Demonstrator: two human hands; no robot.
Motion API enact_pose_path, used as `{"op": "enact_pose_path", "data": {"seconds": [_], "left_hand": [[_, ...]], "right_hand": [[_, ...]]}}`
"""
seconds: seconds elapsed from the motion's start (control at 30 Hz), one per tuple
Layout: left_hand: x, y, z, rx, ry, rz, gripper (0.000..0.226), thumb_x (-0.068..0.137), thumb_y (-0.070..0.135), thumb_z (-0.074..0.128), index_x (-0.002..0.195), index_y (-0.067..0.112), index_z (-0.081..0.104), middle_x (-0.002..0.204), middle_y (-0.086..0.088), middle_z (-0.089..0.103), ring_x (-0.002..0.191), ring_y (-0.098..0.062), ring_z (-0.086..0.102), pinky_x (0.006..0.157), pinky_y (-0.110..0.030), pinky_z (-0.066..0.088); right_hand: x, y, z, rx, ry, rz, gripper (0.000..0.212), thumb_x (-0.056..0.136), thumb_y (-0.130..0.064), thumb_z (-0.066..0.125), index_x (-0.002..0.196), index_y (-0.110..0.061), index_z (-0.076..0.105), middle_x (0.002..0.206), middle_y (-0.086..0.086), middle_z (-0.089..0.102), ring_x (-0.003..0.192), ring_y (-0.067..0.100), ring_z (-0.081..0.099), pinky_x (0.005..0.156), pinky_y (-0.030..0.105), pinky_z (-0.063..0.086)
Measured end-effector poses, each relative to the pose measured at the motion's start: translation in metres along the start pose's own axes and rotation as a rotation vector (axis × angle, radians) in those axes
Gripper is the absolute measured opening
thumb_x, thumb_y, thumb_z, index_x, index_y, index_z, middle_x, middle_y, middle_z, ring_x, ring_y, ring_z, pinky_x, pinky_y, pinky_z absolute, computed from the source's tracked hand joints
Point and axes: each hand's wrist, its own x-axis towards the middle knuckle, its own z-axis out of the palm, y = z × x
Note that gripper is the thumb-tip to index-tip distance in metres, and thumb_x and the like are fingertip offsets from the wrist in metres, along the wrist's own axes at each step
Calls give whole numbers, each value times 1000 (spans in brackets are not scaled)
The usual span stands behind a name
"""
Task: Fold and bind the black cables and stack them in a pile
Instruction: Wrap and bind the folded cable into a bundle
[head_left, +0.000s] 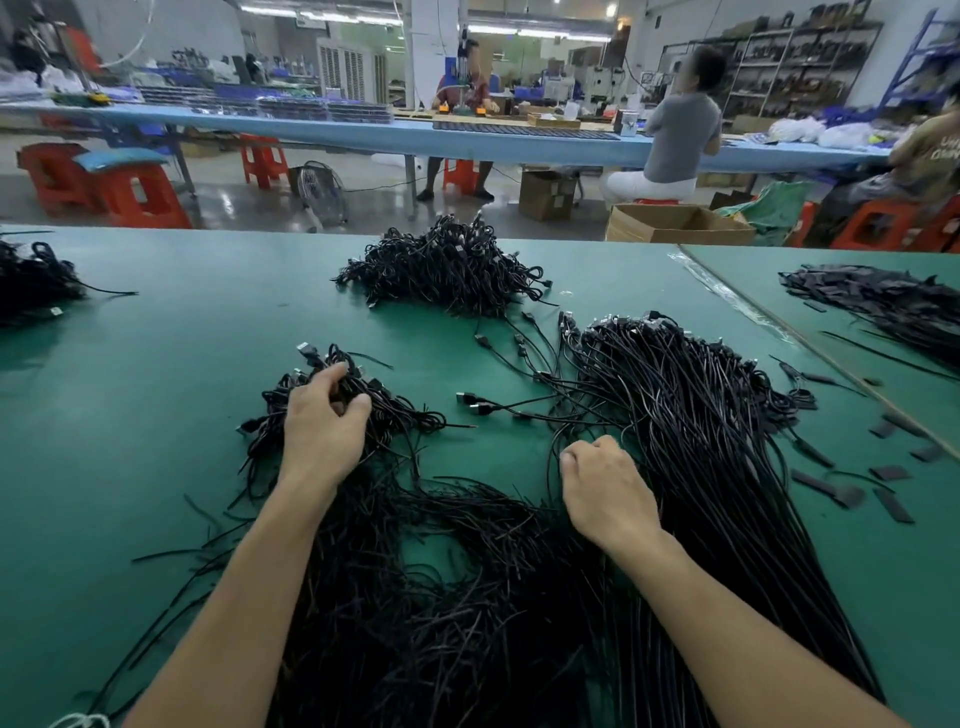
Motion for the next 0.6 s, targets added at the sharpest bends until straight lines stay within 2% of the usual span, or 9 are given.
{"op": "enact_pose_path", "data": {"seconds": [0.1, 0.2, 0.3, 0.37, 0.43, 0.5, 0.53, 0.6], "left_hand": [[-6, -3, 6, 188, -68, 40, 51, 98, 23, 59, 147, 27, 45, 143, -9, 40, 129, -30, 42, 114, -48, 34], [-14, -2, 9, 228, 14, 98, 46, 96, 18, 61, 140, 29, 52, 132, -7, 39, 127, -29, 37, 109, -36, 31], [-24, 8, 9, 186, 134, 229, 33, 94, 12, 63, 120, 31, 61, 111, 3, 40, 110, -22, 49, 97, -28, 38], [-33, 19, 10, 147, 1, 354, 34, 91, 6, 65, 108, 36, 62, 104, 9, 50, 97, -8, 57, 89, -19, 48], [-47, 30, 15, 126, -292, 465, 47, 88, 6, 68, 114, 44, 59, 110, 17, 54, 101, 4, 53, 88, -16, 48], [-62, 38, 26, 136, -510, 579, 56, 87, 16, 72, 129, 48, 53, 123, 24, 50, 116, 6, 46, 100, -22, 42], [-69, 41, 33, 123, -551, 634, 53, 88, 20, 71, 132, 45, 52, 126, 28, 49, 121, 6, 43, 103, -26, 39], [-76, 43, 42, 49, -558, 698, 34, 91, 16, 66, 121, 31, 62, 126, 25, 51, 123, 3, 45, 104, -28, 40]], "right_hand": [[2, -12, 2, -90, -81, 44, 41, 99, -50, 46, 114, -14, 60, 121, 5, 48, 112, 25, 49, 86, 38, 48], [5, -17, -1, -139, -123, 62, 29, 98, -35, 54, 118, -14, 58, 125, 8, 48, 114, 26, 48, 87, 37, 48], [6, -16, -11, 70, -88, 109, 16, 98, -25, 51, 103, -14, 62, 114, 7, 55, 100, 24, 57, 84, 39, 53], [4, -17, -24, 361, -85, 141, 11, 99, -21, 50, 98, -15, 59, 101, 7, 63, 87, 23, 65, 81, 43, 57], [-4, -25, -42, 636, -116, 114, 11, 101, -18, 49, 97, -19, 59, 87, 5, 68, 72, 17, 67, 70, 38, 58], [-22, -37, -60, 676, -134, -55, 15, 100, -20, 52, 89, -26, 61, 75, -6, 66, 62, 8, 59, 60, 28, 51], [-33, -44, -69, 667, -141, -167, 16, 98, -22, 56, 84, -27, 62, 70, -10, 64, 60, 3, 56, 59, 24, 47], [-57, -56, -83, 688, -167, -375, 15, 93, -31, 61, 79, -28, 65, 65, -15, 61, 57, -1, 53, 58, 17, 42]]}}
